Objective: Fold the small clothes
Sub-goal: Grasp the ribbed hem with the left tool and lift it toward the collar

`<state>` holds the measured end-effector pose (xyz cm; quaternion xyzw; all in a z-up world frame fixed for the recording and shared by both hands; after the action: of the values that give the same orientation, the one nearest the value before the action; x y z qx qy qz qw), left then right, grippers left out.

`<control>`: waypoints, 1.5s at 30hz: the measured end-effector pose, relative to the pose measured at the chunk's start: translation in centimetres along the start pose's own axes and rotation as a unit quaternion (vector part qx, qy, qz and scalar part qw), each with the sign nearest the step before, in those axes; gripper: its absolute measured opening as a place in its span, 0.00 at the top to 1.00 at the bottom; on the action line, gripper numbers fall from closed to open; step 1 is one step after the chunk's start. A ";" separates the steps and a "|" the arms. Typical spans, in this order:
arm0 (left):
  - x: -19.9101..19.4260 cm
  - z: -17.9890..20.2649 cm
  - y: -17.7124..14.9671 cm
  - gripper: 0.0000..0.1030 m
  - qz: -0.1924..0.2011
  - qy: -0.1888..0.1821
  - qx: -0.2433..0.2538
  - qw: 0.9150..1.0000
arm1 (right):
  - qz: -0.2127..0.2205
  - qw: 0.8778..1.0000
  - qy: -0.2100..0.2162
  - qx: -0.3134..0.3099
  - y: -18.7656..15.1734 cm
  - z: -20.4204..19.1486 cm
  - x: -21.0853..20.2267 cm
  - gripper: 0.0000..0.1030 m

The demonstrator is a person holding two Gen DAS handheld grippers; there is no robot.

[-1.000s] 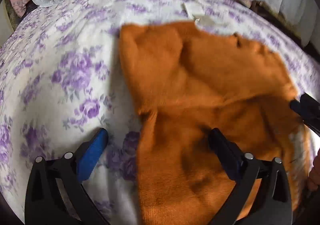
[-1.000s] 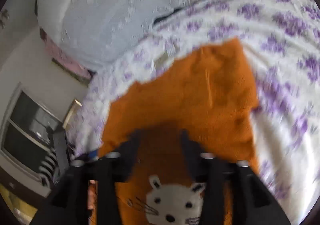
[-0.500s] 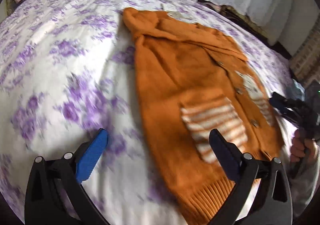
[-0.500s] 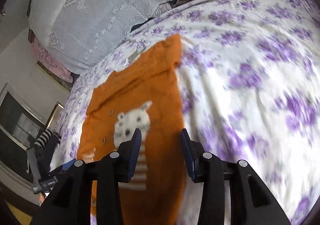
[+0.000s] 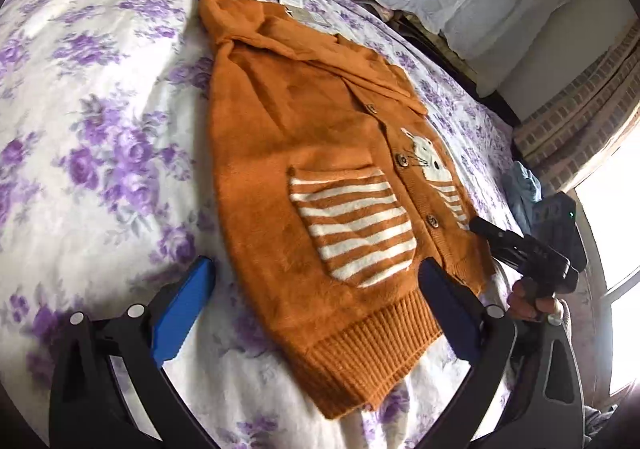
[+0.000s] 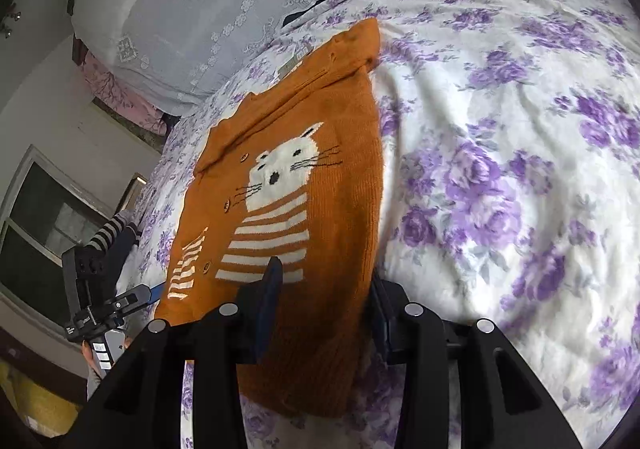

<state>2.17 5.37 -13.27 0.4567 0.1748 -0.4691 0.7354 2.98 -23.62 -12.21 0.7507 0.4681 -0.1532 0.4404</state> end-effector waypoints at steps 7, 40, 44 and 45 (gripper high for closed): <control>0.2 1.1 -0.6 0.30 -0.020 -0.059 0.004 0.998 | -0.013 0.999 0.042 0.027 0.6 0.8 0.3 0.72; -0.6 1.6 1.3 0.95 0.017 -0.006 0.030 0.999 | 0.026 0.997 0.079 0.003 1.1 -1.6 -3.0 0.95; -0.8 1.3 2.8 0.95 0.026 0.011 0.028 0.999 | 0.026 0.996 0.084 -0.002 3.0 -2.7 -2.7 0.95; -0.8 1.3 3.3 0.95 0.030 0.017 0.030 0.999 | 0.028 0.996 0.082 -0.005 3.7 -3.0 -2.5 0.95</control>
<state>4.33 5.17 -10.33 0.4915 0.1594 -0.4441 0.7320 4.20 -23.24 -6.99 0.7715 0.4824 -0.0763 0.4078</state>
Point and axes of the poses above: each gripper's, at about its wrist camera, not at the fingertips, and x roughly the way its jaws point, z to its right, y to its top, the point moved 4 cm from there along x, roughly the way its jaws point
